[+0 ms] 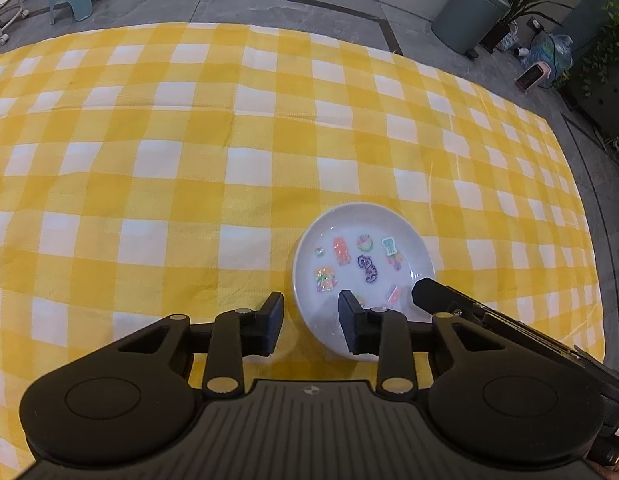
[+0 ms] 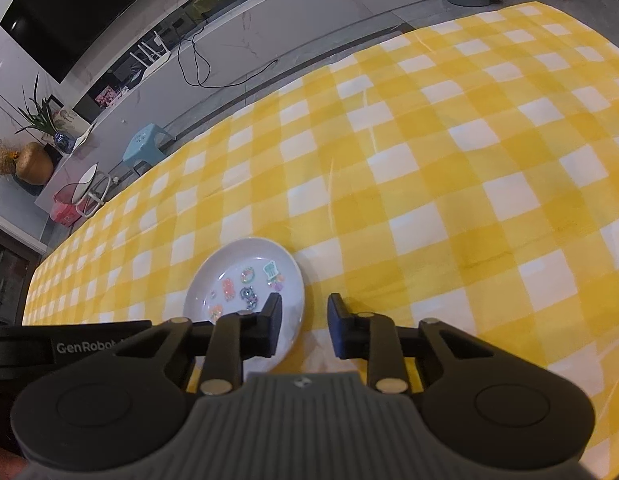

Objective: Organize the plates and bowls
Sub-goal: 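Move both tools to the rim of the small white printed plate, then close the left tool on the white plate rim while the right tool grips it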

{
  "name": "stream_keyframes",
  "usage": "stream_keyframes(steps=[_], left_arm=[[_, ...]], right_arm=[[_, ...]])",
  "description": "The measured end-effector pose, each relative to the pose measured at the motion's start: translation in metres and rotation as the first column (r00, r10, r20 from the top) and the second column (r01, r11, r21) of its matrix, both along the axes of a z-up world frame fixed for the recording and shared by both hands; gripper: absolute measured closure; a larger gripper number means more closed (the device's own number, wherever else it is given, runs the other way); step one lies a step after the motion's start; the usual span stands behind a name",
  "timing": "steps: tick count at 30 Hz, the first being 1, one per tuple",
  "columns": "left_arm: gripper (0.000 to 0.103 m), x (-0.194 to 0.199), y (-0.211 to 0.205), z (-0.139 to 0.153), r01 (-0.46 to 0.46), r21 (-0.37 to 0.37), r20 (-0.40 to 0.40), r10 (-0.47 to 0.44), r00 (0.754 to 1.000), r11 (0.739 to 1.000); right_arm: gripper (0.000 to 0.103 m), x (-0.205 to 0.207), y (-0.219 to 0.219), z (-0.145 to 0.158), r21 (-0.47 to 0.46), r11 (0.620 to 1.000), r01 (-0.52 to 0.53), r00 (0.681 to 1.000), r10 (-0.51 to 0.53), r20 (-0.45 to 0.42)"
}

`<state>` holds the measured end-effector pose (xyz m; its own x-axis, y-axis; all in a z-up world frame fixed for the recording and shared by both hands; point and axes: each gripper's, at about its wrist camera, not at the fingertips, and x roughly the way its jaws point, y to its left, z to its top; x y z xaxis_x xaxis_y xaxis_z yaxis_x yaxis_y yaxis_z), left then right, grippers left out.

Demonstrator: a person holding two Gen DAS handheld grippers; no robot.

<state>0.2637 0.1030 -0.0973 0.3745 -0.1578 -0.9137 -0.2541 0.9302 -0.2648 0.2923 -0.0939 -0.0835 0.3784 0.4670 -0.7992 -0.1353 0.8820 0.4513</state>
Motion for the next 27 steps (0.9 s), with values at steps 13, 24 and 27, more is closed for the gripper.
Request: stream_keyframes(steps=[13, 24, 27], left_arm=[[0.086, 0.008, -0.009, -0.001, 0.009, 0.068, 0.005, -0.009, 1.0, 0.998], [0.093, -0.005, -0.012, 0.004, -0.009, 0.069, -0.025, 0.011, 1.0, 0.998], [0.093, -0.012, -0.015, 0.008, -0.001, 0.077, -0.028, 0.003, 1.0, 0.997]], right_arm=[[0.099, 0.003, 0.004, -0.005, -0.003, 1.0, -0.015, 1.0, 0.015, 0.009], [0.101, -0.004, 0.007, -0.002, -0.038, 0.999, -0.019, 1.0, 0.019, -0.001], [0.101, -0.006, 0.005, 0.003, -0.037, 0.999, -0.014, 1.0, 0.014, -0.002]])
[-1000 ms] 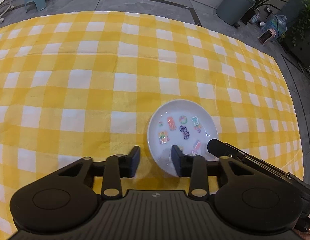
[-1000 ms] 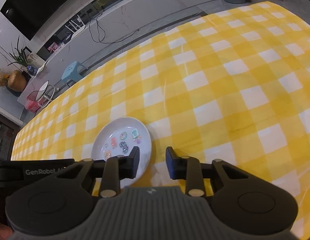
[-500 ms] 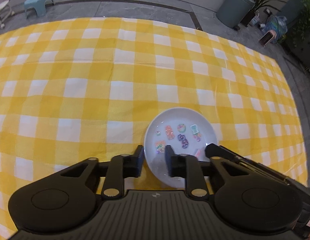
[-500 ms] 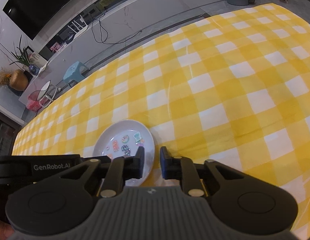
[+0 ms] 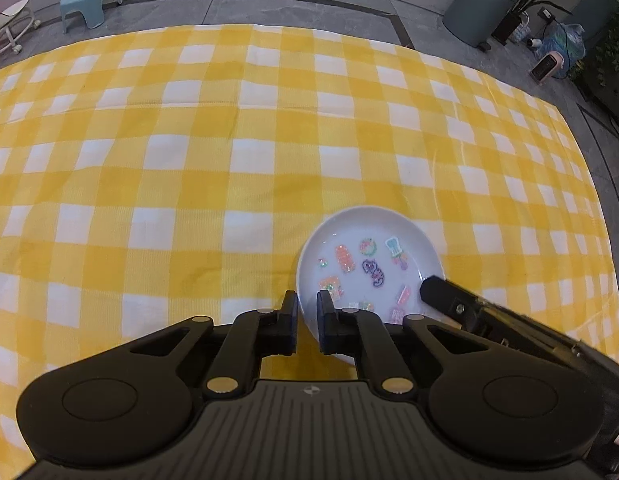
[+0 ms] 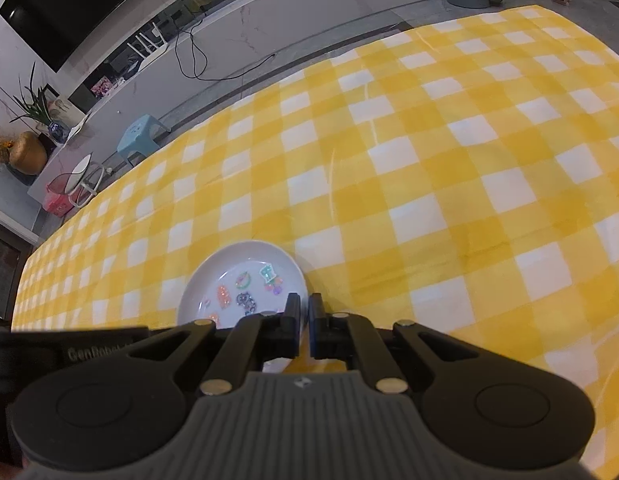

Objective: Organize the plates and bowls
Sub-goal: 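Close the left tool on the white plate rim while the right tool grips it, then carry the white plate over the glass plate with both tools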

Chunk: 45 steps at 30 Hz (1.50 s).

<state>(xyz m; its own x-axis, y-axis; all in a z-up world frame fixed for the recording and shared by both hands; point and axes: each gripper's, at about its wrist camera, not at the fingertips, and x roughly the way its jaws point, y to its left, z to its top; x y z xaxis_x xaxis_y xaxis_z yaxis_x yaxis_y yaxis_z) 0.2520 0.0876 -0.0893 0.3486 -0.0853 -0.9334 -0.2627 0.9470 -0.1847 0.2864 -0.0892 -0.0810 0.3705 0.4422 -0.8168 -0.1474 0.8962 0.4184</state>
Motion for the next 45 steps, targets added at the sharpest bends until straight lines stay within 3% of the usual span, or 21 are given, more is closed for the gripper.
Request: stream_keyframes(steps=[18, 29, 38, 45], left_arm=[[0.093, -0.041, -0.029, 0.039, 0.02, -0.018, 0.041, -0.019, 0.999, 1.0], [0.093, -0.074, -0.075, 0.041, 0.114, -0.013, 0.02, -0.114, 0.993, 0.993], [0.093, -0.096, -0.124, 0.034, 0.278, 0.053, -0.039, -0.276, 0.96, 0.959], [0.093, -0.115, -0.149, 0.03, 0.359, 0.135, -0.066, -0.353, 0.933, 0.924]], right_arm=[[0.101, -0.046, -0.045, 0.04, 0.065, 0.998, 0.027, 1.0, -0.026, -0.016], [0.101, -0.091, -0.097, 0.057, 0.065, 0.993, 0.098, 0.994, -0.095, -0.046], [0.101, -0.144, -0.138, 0.044, 0.051, 0.988, 0.145, 0.982, -0.138, -0.128], [0.101, -0.166, -0.144, 0.045, 0.011, 0.989, 0.15, 0.98, -0.148, -0.131]])
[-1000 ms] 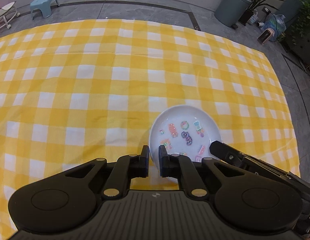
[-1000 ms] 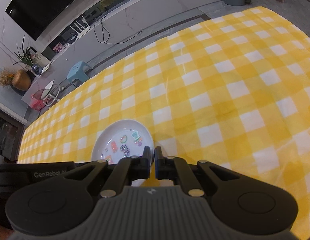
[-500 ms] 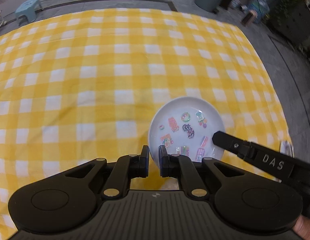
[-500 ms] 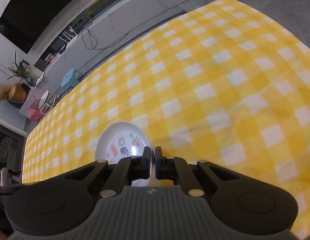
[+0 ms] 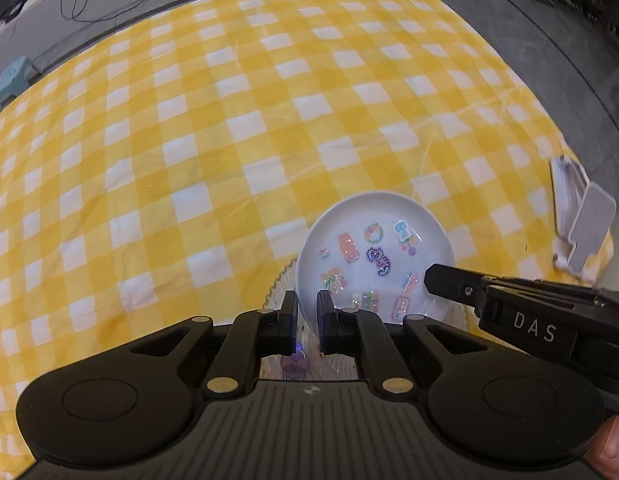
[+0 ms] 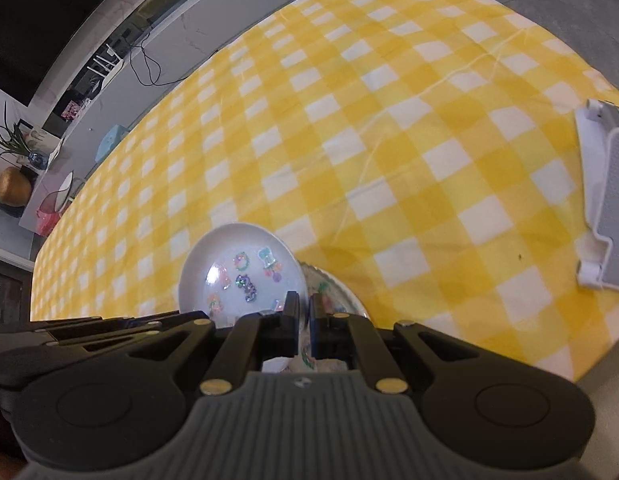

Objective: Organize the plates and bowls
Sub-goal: 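Carry the white plate over the glass plate with both tools, then lower the white plate onto the glass plate and open both tools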

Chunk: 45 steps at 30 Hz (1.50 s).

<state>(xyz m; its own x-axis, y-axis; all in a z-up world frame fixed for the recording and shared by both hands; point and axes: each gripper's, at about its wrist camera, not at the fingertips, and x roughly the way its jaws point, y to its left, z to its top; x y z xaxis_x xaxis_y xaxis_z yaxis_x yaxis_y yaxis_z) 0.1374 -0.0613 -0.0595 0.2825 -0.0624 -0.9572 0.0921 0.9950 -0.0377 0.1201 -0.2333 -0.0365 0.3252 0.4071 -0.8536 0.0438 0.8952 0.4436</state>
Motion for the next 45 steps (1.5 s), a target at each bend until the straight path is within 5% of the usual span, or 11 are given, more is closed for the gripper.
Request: stream_keyframes(steps=[31, 35, 45], left_arm=[[0.086, -0.024, -0.017, -0.022, 0.059, 0.06, -0.083, -0.054, 0.995, 0.996], [0.077, -0.022, -0.013, -0.021, 0.043, 0.062, -0.089, -0.037, 0.995, 0.997], [0.076, -0.021, -0.008, -0.012, 0.013, 0.046, -0.068, -0.01, 0.998, 0.999]], right_arm=[[0.096, -0.02, 0.003, -0.011, -0.052, 0.997, -0.06, 0.997, 0.058, -0.045], [0.088, -0.02, 0.004, -0.011, -0.043, 0.997, -0.065, 0.997, 0.063, -0.041], [0.079, -0.02, 0.003, -0.006, -0.044, 0.997, -0.057, 0.998, 0.056, -0.017]])
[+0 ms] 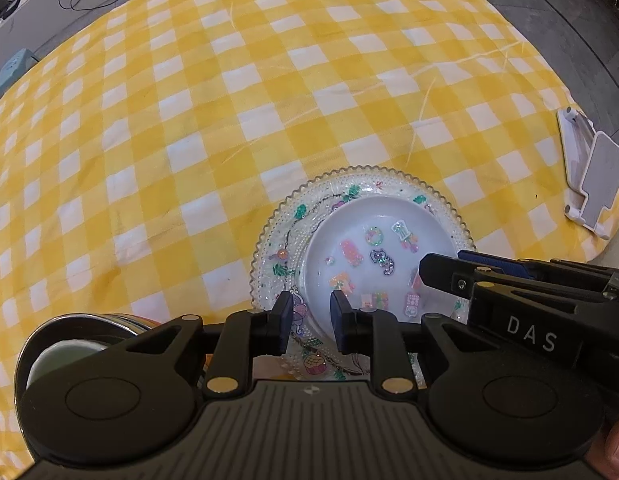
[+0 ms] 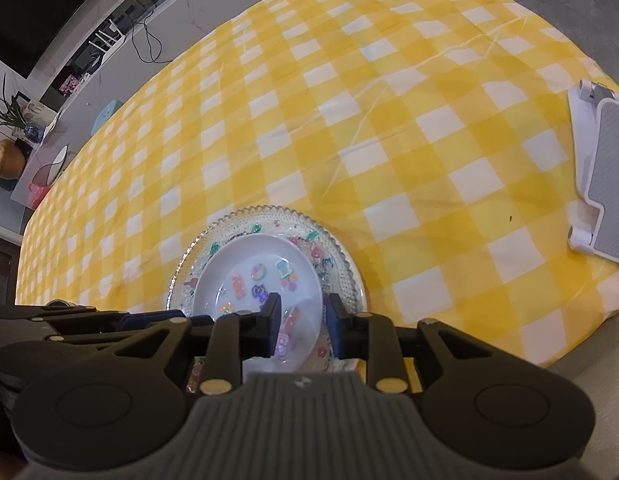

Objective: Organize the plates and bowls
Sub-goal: 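Lower the white plate onto the glass plate and open both tools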

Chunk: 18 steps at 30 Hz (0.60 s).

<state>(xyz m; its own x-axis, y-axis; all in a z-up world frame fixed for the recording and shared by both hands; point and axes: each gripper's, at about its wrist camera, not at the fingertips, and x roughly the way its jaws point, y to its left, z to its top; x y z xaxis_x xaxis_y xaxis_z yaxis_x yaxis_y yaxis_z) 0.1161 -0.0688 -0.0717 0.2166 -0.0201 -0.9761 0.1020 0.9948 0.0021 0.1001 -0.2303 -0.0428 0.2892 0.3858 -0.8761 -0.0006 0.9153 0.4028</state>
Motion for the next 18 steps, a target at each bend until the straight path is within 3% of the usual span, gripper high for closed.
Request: stream_keyframes(steps=[15, 18], left_arm=[[0.075, -0.006, 0.006, 0.016, -0.024, -0.055, 0.04, 0.026, 0.999, 0.998], [0.068, -0.01, 0.007, 0.027, -0.02, -0.073, 0.062, 0.025, 0.998, 0.997]], right_arm=[[0.068, -0.001, -0.002, 0.012, -0.014, 1.0, 0.02, 0.996, -0.018, 0.082], [0.068, -0.002, -0.004, 0.016, -0.009, 1.0, 0.03, 0.994, -0.029, 0.102]])
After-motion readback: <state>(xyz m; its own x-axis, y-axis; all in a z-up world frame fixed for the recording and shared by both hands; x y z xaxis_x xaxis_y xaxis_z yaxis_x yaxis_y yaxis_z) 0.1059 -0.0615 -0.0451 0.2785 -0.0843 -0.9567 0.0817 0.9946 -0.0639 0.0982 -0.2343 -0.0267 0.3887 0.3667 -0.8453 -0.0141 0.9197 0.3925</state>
